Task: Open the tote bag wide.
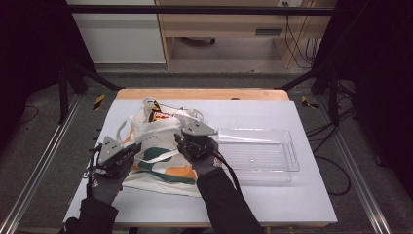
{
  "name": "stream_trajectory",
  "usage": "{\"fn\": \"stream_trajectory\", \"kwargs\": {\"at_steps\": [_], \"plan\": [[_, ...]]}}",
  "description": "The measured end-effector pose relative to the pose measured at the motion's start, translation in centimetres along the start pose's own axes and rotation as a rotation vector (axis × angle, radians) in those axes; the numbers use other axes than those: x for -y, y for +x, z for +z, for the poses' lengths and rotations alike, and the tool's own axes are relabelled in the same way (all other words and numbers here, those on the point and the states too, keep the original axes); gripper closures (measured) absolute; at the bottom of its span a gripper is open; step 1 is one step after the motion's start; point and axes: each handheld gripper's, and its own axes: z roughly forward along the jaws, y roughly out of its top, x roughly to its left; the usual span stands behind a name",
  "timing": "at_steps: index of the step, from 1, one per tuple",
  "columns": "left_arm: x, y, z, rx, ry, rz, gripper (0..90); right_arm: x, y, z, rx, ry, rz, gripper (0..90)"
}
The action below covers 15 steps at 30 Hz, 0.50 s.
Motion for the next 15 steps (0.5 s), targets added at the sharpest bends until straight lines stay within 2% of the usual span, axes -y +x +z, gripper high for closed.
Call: {"fn": "stream_trajectory", "kwargs": {"at_steps": [1,4,10,11,15], "plan": [[0.0,0.0,0.0,0.001,0.000,-0.003,87.7,0.0,-0.1,0.0,0.002,0.003,0.001,79.8],[0.0,0.0,0.0,0.003,0.000,-0.003,87.6,0.0,-0.1,-0.1,-0.007,0.019,-0.002,88.0],[0.0,0.1,0.1,0.003,0.001,-0.013,86.7,0.2,-0.1,-0.4,-0.030,0.029,-0.006,89.4],[0.0,0.3,0.1,0.011,-0.006,-0.024,84.7,0.2,0.0,-0.6,-0.035,0.028,-0.006,89.5],[-0.3,0.3,-0.3,0.010,-0.027,-0.029,67.5,0.7,0.0,-1.2,-0.055,0.023,-0.014,89.6]]}}
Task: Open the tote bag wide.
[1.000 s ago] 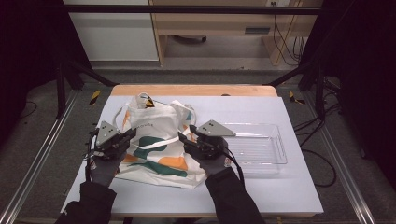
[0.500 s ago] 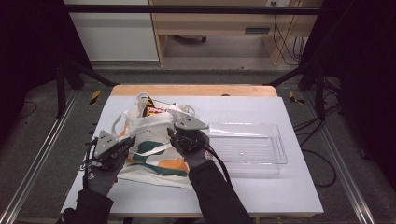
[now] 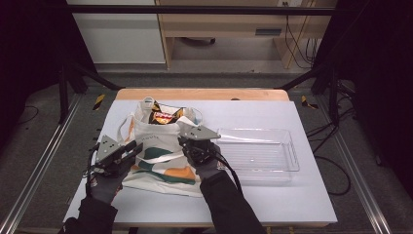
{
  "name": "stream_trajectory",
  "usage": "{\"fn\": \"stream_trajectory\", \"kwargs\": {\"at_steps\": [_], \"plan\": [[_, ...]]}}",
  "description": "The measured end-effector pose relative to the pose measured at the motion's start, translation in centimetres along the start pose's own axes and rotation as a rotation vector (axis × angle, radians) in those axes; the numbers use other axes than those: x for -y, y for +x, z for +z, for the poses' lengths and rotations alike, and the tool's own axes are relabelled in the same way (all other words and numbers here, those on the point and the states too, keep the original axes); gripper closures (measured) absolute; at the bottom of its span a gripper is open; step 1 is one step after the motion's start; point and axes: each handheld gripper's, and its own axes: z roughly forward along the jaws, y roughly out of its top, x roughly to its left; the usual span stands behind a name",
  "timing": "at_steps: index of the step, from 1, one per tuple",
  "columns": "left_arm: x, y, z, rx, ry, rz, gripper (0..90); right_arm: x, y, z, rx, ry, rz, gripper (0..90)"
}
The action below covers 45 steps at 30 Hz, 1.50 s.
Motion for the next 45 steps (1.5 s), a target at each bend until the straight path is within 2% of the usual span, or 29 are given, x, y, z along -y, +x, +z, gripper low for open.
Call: {"fn": "stream_trajectory", "kwargs": {"at_steps": [3,7,12,14,17,22,26,33,39,45], "plan": [[-0.6,-0.1,-0.7,0.002,-0.030,-0.011,59.3,0.5,0.0,-0.3,-0.008,0.002,0.001,89.6],[-1.8,0.0,-1.9,0.005,-0.086,-0.027,58.7,1.4,0.1,-0.6,-0.023,0.006,-0.002,89.6],[-4.0,0.5,-2.8,0.018,-0.143,-0.050,70.8,2.1,0.8,-0.9,-0.032,0.014,-0.020,89.6],[-5.1,0.5,-2.5,0.023,-0.131,-0.042,77.1,2.3,1.1,-0.9,-0.037,0.016,-0.023,89.6],[-6.9,0.0,-1.3,0.036,-0.085,-0.013,84.8,2.8,1.4,-0.9,-0.049,0.021,-0.028,89.6],[-8.3,-1.4,0.9,0.042,0.011,0.062,88.4,3.7,1.8,-0.9,-0.064,0.030,-0.037,89.5],[-7.4,-1.9,1.7,0.039,0.067,0.084,88.6,4.3,1.9,-1.3,-0.074,0.029,-0.038,89.4],[-4.6,-1.5,0.5,0.047,0.108,0.075,88.8,4.9,2.2,-1.1,-0.085,0.039,-0.036,88.7],[-1.5,-1.1,0.0,0.068,0.125,0.052,88.8,5.4,2.6,-0.8,-0.098,0.053,-0.032,85.9],[0.4,-0.5,0.2,0.069,0.122,0.009,89.3,5.9,2.9,-1.2,-0.131,0.044,-0.013,75.3]]}}
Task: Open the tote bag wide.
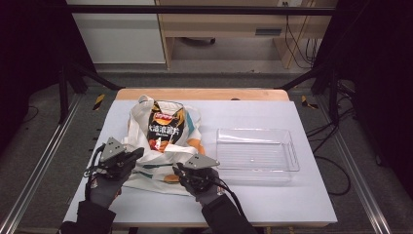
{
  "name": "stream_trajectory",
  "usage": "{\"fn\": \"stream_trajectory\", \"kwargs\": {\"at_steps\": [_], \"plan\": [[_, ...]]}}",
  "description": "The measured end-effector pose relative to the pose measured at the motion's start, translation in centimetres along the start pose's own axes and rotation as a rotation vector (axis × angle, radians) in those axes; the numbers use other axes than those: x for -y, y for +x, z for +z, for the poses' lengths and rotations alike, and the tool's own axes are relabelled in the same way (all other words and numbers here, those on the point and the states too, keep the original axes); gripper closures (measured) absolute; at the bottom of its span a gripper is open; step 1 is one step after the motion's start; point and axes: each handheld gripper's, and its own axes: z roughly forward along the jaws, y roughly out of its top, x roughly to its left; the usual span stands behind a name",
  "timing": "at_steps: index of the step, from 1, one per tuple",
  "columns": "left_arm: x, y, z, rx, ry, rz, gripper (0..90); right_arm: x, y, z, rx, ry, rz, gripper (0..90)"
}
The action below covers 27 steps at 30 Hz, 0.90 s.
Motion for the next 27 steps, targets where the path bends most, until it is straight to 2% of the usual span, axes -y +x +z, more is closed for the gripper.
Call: {"fn": "stream_trajectory", "kwargs": {"at_steps": [2,6,11,15,17,19,22,27], "plan": [[0.3,-0.1,0.1,-0.006,0.003,0.003,89.3,0.1,0.2,-0.5,-0.026,-0.021,0.009,74.9],[0.9,-0.4,0.2,-0.016,0.007,0.017,89.3,-0.7,0.6,-1.6,-0.043,-0.066,0.008,77.6],[1.6,-0.6,0.3,-0.024,0.015,0.024,89.3,-3.2,1.0,-3.1,-0.065,-0.142,-0.003,86.3],[2.0,-0.8,0.4,-0.028,0.026,0.033,89.4,-5.7,0.6,-2.8,-0.050,-0.178,0.005,90.0],[2.2,-0.8,0.4,-0.026,0.027,0.032,89.4,-6.6,0.1,-1.9,-0.033,-0.164,0.008,90.0],[2.3,-0.9,0.4,-0.020,0.032,0.031,89.4,-7.1,-0.3,-0.5,-0.004,-0.127,0.006,90.0],[2.6,-1.0,0.5,-0.010,0.046,0.038,89.4,-6.9,-0.7,1.8,0.021,-0.064,0.014,90.0],[3.1,-1.5,0.7,0.003,0.072,0.053,89.4,-6.0,-0.5,2.6,0.044,-0.013,0.007,90.0]]}}
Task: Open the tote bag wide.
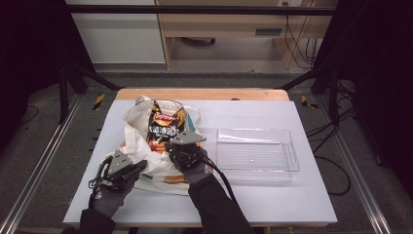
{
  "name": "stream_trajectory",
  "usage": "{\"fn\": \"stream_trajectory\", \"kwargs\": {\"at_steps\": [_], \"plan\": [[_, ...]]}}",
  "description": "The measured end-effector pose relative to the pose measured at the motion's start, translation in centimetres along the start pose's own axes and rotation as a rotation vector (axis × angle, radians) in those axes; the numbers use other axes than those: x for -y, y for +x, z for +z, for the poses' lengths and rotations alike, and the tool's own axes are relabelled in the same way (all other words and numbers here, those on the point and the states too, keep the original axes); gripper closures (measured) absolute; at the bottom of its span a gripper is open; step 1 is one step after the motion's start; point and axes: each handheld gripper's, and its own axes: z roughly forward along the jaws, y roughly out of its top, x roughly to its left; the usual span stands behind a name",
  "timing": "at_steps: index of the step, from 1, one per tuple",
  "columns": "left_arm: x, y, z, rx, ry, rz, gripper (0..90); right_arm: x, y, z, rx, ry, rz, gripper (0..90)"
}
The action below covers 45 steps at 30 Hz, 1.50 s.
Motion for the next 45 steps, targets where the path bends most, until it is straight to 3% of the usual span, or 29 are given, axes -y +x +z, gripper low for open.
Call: {"fn": "stream_trajectory", "kwargs": {"at_steps": [10,13,17,22,25,28,34,45], "plan": [[0.6,-0.4,0.6,0.015,0.040,0.014,89.3,3.3,-0.5,0.2,0.027,0.099,0.009,90.0],[0.6,-0.2,0.5,0.021,0.035,-0.001,89.3,4.6,-0.6,0.6,0.020,0.126,0.019,90.0],[-0.1,0.2,-0.3,0.021,-0.013,-0.021,89.2,5.7,-0.7,0.8,0.024,0.145,0.036,90.0],[-2.1,1.9,-1.2,-0.039,-0.081,-0.045,88.8,6.6,-0.8,0.6,0.025,0.153,0.049,90.0],[-2.3,3.3,-0.7,-0.087,-0.047,-0.051,88.5,7.3,-0.7,0.5,0.028,0.158,0.049,90.0],[-1.3,4.2,0.0,-0.096,0.004,-0.068,88.6,7.8,-0.5,0.4,0.035,0.161,0.052,90.0],[0.6,3.8,0.1,-0.122,0.073,-0.029,88.6,8.7,-0.4,0.0,0.043,0.166,0.049,90.0],[2.8,3.1,0.6,-0.104,0.159,-0.005,88.7,9.7,-0.2,-0.9,0.062,0.155,0.075,90.0]]}}
